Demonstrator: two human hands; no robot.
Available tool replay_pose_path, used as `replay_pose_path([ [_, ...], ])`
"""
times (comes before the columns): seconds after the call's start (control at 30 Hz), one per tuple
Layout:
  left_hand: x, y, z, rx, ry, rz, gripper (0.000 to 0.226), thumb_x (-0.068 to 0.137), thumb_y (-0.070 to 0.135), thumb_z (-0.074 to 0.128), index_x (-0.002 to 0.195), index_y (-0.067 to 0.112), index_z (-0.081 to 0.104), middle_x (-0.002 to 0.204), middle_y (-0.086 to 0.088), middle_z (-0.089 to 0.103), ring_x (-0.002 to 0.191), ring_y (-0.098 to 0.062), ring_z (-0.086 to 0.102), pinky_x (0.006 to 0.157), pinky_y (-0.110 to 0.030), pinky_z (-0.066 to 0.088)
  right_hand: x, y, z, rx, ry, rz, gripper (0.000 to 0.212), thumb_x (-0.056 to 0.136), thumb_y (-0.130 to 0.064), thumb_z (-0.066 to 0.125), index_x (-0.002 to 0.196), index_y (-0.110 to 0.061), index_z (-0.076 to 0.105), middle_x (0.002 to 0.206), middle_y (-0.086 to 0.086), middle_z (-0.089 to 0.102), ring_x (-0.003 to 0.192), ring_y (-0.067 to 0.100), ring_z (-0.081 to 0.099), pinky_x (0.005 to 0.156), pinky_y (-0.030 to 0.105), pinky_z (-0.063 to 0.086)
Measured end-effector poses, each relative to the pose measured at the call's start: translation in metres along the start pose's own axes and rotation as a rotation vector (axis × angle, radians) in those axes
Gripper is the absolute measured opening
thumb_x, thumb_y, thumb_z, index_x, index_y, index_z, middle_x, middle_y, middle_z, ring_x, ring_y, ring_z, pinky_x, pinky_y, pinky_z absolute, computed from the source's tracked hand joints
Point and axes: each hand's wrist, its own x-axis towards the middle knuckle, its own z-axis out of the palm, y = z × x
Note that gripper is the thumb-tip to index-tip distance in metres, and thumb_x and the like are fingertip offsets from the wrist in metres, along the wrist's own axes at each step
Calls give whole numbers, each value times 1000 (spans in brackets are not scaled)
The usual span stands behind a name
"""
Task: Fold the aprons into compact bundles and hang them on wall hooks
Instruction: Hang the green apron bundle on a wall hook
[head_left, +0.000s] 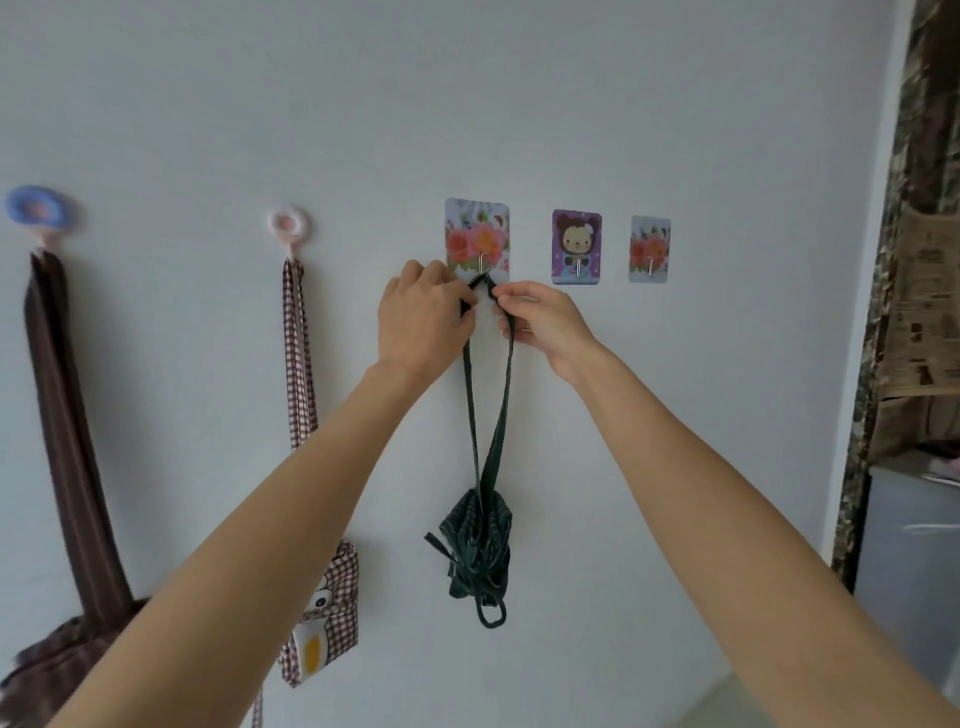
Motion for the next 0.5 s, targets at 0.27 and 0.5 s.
replay_pose_path([
  [0.27,-50,13,-4,-323,-154,-119,37,87,35,60,118,17,53,112,1,59,96,-19,56,80,-29,43,-53,54,-8,-112,-94,76,20,88,3,54,101,-12,51,107,10,64,93,14,60,83,25,48],
  [0.5,-152,44,2,-132,-874,-384,60,76,71,52,109,21,58,101,4,65,95,-21,60,76,-31,44,-140,134,-23,-484,-436,133,42,88,7,51,116,-24,52,123,-4,53,117,14,50,95,22,41],
])
